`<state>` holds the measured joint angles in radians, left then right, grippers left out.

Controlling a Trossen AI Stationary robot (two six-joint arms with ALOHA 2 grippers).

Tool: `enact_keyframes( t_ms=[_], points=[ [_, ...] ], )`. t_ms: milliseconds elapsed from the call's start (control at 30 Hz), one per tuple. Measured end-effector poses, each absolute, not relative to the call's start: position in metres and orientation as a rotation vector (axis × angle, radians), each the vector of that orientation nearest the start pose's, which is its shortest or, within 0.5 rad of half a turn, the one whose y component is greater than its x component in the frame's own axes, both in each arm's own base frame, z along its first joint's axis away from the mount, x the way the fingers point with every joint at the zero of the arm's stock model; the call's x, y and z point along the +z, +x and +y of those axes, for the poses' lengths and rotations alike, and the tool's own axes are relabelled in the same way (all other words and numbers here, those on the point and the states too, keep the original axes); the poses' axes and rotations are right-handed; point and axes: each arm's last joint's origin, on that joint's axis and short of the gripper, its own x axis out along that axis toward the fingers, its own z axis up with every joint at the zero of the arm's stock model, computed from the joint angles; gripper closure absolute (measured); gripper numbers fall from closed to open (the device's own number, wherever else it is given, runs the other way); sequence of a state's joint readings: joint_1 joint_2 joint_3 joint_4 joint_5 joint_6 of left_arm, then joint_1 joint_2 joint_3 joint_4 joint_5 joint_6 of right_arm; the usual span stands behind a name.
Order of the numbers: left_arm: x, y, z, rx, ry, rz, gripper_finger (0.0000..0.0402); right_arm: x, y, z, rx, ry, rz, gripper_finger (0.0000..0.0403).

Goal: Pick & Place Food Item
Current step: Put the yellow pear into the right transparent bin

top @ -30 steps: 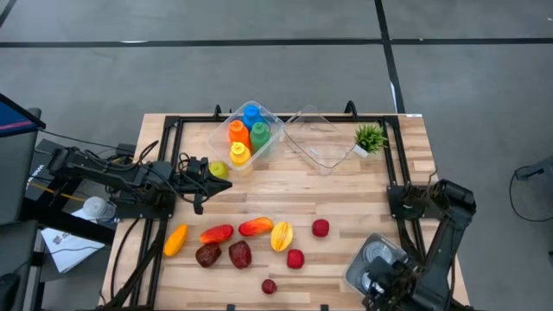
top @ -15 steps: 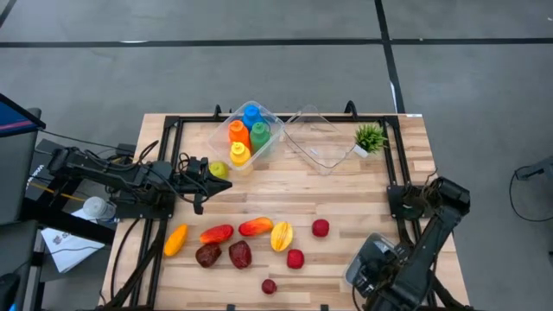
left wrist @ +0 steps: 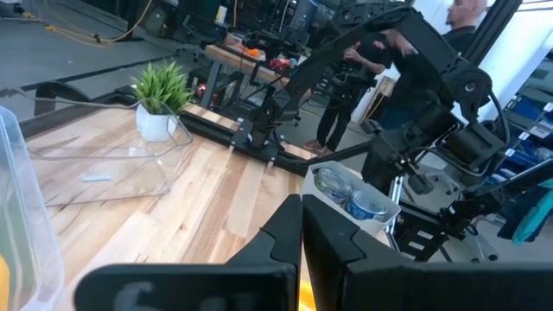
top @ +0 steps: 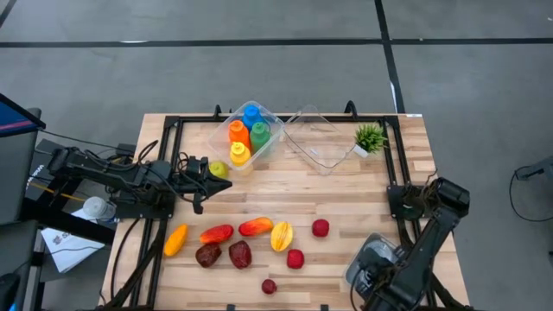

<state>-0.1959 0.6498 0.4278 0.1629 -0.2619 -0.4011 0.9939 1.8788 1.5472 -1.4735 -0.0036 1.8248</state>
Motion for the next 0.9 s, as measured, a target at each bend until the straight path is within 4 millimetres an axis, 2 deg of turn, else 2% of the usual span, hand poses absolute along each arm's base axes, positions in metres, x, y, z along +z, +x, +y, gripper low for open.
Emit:
enact_keyframes(
  t_ms=[133, 267, 367, 467, 567, 633, 733, 900],
  points=[
    [0.262, 0.156, -0.023, 0.077, -0.398, 0.041, 0.0401, 0.253, 0.178, 0.273, -0.818, 0.482, 1.467, 0.0386],
    [0.262, 0.156, -0.025, 0.038, -0.4, 0.104, 0.0401, 0.285, 0.179, 0.264, -0.74, 0.557, 1.279, 0.0386],
    [0.278, 0.151, -0.027, 0.014, -0.38, 0.227, 0.0401, 0.311, 0.177, 0.252, -0.678, 0.601, 1.119, 0.0382],
    [0.298, 0.146, -0.027, 0.076, -0.332, 0.371, 0.0401, 0.326, 0.176, 0.239, -0.662, 0.615, 0.998, 0.0369],
    [0.314, 0.143, -0.026, 0.21, -0.28, 0.502, 0.0401, 0.332, 0.178, 0.23, -0.676, 0.588, 0.903, 0.035],
    [0.32, 0.143, -0.022, 0.378, -0.307, 0.577, 0.0401, 0.332, 0.183, 0.225, -0.686, 0.555, 0.862, 0.0336],
    [0.315, 0.145, -0.019, 0.565, -0.378, 0.709, 0.0392, 0.332, 0.191, 0.219, -0.696, 0.526, 0.856, 0.0314],
    [0.289, 0.157, -0.022, 0.711, -0.445, 0.835, 0.0341, 0.332, 0.204, 0.208, -0.717, 0.501, 0.862, 0.0263]
  ],
)
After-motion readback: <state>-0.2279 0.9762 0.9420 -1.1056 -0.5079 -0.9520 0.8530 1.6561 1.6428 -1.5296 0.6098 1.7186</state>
